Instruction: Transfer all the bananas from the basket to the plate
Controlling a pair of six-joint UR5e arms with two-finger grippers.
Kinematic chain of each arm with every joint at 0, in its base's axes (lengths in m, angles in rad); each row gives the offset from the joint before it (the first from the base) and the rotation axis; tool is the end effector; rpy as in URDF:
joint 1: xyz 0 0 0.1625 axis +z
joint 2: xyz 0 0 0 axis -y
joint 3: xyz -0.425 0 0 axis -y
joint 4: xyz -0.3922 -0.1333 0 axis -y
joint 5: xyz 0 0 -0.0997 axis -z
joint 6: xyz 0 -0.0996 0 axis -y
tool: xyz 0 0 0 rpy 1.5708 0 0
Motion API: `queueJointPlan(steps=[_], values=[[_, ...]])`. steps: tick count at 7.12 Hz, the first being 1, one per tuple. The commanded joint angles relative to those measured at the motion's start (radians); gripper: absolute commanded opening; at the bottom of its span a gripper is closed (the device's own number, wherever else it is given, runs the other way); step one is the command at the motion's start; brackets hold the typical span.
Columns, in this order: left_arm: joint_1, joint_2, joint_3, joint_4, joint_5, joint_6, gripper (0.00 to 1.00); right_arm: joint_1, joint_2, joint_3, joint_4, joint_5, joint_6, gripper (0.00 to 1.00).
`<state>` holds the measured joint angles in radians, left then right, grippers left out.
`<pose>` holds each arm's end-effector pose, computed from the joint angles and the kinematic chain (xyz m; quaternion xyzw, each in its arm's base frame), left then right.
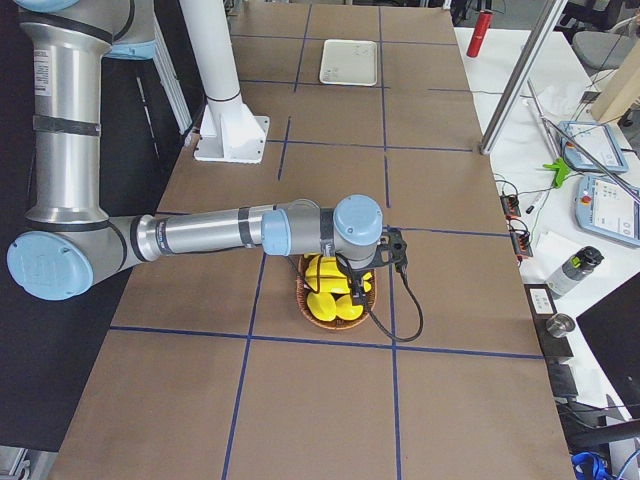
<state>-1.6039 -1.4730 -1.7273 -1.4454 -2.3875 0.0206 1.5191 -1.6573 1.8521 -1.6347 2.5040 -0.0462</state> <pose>-0.0754 -0.4427 0.6371 -0.0199 0.3976 -0.0190 0.9172 0.0297 -0.4568 0.5558 0.0572 -0.4490 -0.0730 0.8887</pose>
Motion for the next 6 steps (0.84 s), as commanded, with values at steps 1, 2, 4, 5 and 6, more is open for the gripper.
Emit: queueJointPlan(steps=[1,2,4,5,6], values=[[-0.001,0.007,-0.002,-0.001,-0.012,-0.001,1.0,-0.147,-0.012,0.104,0.097,-0.074,0.249,0.99],[-0.001,0.005,0.003,-0.001,-0.013,-0.002,1.0,-0.212,-0.019,0.102,0.26,-0.08,0.399,0.99],[-0.001,0.011,-0.012,-0.001,-0.013,-0.002,1.0,-0.365,-0.103,0.098,0.518,-0.21,0.623,0.99],[-0.001,0.011,-0.015,-0.001,-0.012,-0.002,1.0,-0.402,-0.11,0.098,0.554,-0.212,0.687,0.99],[-0.001,0.011,-0.015,-0.001,-0.013,-0.002,1.0,-0.433,-0.108,0.105,0.565,-0.212,0.725,0.99]])
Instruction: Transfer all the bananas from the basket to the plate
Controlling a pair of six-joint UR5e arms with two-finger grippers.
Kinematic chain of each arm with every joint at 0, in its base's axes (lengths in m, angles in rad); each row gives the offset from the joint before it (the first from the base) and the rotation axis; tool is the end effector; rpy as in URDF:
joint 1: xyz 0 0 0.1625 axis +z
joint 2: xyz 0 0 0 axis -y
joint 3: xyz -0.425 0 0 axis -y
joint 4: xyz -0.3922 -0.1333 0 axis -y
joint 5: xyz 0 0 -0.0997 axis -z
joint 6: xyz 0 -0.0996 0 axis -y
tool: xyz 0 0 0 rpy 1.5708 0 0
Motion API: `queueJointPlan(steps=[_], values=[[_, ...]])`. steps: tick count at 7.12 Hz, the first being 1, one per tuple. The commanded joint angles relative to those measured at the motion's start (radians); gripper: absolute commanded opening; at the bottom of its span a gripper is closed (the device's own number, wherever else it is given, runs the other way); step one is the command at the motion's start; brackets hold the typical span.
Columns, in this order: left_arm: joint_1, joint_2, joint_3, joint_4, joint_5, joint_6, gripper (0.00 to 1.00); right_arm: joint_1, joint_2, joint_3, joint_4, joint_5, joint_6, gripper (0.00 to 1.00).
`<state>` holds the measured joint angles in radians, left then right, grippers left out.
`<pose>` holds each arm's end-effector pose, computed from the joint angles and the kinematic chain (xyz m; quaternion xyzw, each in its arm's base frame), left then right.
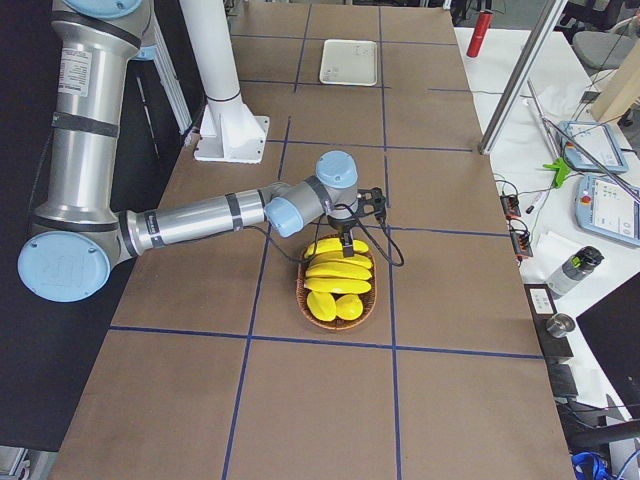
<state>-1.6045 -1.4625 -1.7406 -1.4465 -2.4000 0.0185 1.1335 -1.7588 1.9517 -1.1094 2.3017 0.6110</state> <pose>-0.0747 -0.4385 0.6343 -0.0182 0.4032 -0.0196 0.9147 -0.1215 -0.4176 0.5030 0.0905 -0.4432 -0.0377 0.8911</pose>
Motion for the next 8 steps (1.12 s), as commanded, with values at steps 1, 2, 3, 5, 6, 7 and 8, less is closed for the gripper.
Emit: queueJointPlan(steps=[1,2,3,5,6,7,8], values=[[0.0,0.004,-0.004,0.0,-0.001,0.0,1.0,-0.093,-0.007,0.006,0.04,-0.045,0.087,0.99],[0.0,0.004,-0.004,0.0,0.001,0.0,1.0,-0.127,-0.008,0.003,0.04,-0.076,0.088,0.99],[0.0,-0.002,-0.002,0.0,0.001,0.0,1.0,-0.135,-0.028,0.0,0.039,-0.087,0.087,0.98],[0.0,-0.009,0.006,0.0,0.001,0.0,1.0,-0.146,-0.044,-0.002,0.039,-0.087,0.087,0.91],[0.0,-0.012,0.006,0.0,0.001,0.0,1.0,-0.156,-0.045,-0.005,0.037,-0.087,0.087,0.9],[0.0,-0.013,0.012,0.0,0.001,0.001,1.0,-0.162,-0.045,-0.01,0.034,-0.088,0.087,0.89],[0.0,-0.013,0.015,-0.002,0.001,0.001,1.0,-0.166,-0.044,-0.011,0.033,-0.088,0.087,0.85]])
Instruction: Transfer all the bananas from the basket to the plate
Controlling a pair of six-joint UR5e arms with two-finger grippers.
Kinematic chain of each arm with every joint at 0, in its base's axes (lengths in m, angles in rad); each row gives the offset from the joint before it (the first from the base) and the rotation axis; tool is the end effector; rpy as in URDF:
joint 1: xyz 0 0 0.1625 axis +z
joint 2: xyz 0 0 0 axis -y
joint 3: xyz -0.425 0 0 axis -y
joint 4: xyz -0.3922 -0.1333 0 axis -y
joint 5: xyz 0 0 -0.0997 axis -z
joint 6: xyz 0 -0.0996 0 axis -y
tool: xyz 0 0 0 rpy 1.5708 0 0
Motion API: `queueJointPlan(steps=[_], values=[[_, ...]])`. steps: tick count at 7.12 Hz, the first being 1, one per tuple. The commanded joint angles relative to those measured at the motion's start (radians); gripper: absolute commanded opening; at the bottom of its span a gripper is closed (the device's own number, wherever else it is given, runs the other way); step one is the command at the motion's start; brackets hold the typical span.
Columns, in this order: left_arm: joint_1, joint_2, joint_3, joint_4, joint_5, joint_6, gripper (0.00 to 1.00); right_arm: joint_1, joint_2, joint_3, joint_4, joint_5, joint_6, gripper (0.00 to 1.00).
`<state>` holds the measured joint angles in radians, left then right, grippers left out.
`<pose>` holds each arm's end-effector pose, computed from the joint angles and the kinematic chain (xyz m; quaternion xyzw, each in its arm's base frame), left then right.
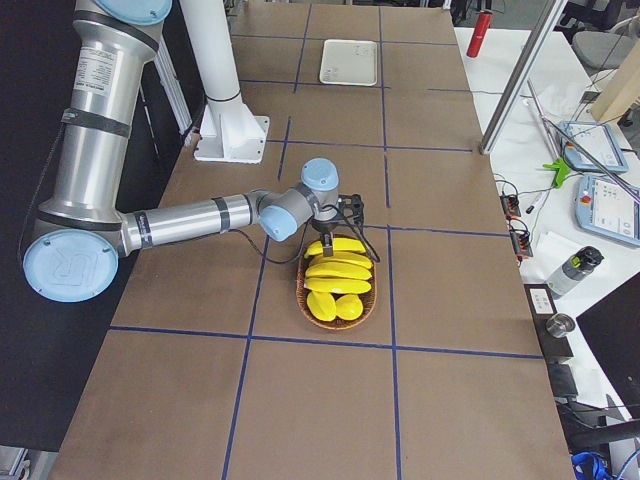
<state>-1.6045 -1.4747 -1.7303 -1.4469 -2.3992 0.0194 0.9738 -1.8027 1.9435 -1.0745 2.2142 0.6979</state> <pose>-0.0749 -0.4438 0.6339 -0.0170 0.4029 -0.0187 0.9149 -0.1743 -0.3872 0.5258 0.0559 -0.4187 -0.0535 0.9048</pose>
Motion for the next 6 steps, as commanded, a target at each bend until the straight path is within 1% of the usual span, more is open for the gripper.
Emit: queueJointPlan(steps=[1,2,3,4,6], values=[[0.0,-0.001,0.005,-0.001,0.0,0.001,1.0,-0.007,0.0,-0.003,-0.002,-0.001,0.0,0.72],[0.0,-0.001,0.005,-0.001,0.0,0.001,1.0,-0.012,0.0,-0.006,-0.002,-0.002,-0.003,0.46],[0.0,-0.001,0.005,-0.001,0.0,0.001,1.0,-0.012,-0.001,-0.006,-0.001,-0.002,-0.014,0.15],[0.0,-0.001,0.006,-0.001,0.0,0.001,1.0,-0.01,-0.001,0.0,0.004,0.001,-0.014,0.03],[0.0,-0.001,0.006,-0.001,0.0,0.001,1.0,0.017,0.0,0.037,0.004,0.025,-0.02,0.0]])
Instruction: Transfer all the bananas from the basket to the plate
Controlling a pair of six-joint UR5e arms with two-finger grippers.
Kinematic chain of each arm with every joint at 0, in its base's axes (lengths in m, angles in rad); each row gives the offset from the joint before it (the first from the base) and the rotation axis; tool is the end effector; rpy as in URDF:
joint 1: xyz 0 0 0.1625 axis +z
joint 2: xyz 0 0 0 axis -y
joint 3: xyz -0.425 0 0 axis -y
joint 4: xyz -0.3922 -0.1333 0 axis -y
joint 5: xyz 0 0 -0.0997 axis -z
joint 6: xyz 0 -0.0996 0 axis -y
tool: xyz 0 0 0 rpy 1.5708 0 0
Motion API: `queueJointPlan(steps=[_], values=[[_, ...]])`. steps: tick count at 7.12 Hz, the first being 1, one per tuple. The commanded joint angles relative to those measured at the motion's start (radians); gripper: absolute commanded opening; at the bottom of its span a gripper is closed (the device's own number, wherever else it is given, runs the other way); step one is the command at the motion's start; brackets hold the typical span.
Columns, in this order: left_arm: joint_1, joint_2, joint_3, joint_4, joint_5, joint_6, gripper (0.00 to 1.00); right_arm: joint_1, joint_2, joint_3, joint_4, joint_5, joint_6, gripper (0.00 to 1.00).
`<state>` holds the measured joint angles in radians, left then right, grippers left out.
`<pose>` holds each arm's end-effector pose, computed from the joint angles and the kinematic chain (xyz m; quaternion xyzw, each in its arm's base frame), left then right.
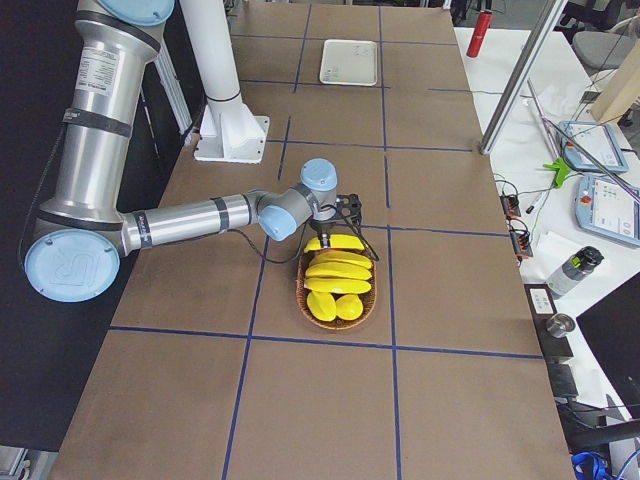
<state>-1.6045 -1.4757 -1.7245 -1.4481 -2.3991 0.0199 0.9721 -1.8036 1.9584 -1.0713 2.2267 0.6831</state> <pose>-0.0749 -0.4441 0.6362 -0.0185 0.4028 -0.0192 0.9149 -0.1748 -0.3850 0.5175 0.0615 -0.4264 -0.0656 0.9001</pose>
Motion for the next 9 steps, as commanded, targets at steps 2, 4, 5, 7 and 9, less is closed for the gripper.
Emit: queueJointPlan(steps=[2,4,5,7,9], values=[[0.0,0.0,0.003,0.0,0.0,0.0,1.0,0.205,0.009,0.066,-0.002,0.22,-0.005,0.0],[0.002,-0.011,-0.021,-0.014,-0.002,0.0,1.0,0.226,0.073,0.083,0.001,0.289,0.01,0.0],[0.029,-0.055,-0.018,-0.072,-0.009,-0.077,1.0,0.158,0.151,0.076,-0.008,0.28,0.024,0.01],[0.2,-0.098,-0.018,-0.293,-0.048,-0.33,1.0,-0.009,0.341,0.069,0.002,0.125,0.39,0.01],[0.355,-0.159,-0.006,-0.574,-0.035,-0.717,1.0,-0.215,0.468,0.059,0.004,-0.09,0.577,0.01]])
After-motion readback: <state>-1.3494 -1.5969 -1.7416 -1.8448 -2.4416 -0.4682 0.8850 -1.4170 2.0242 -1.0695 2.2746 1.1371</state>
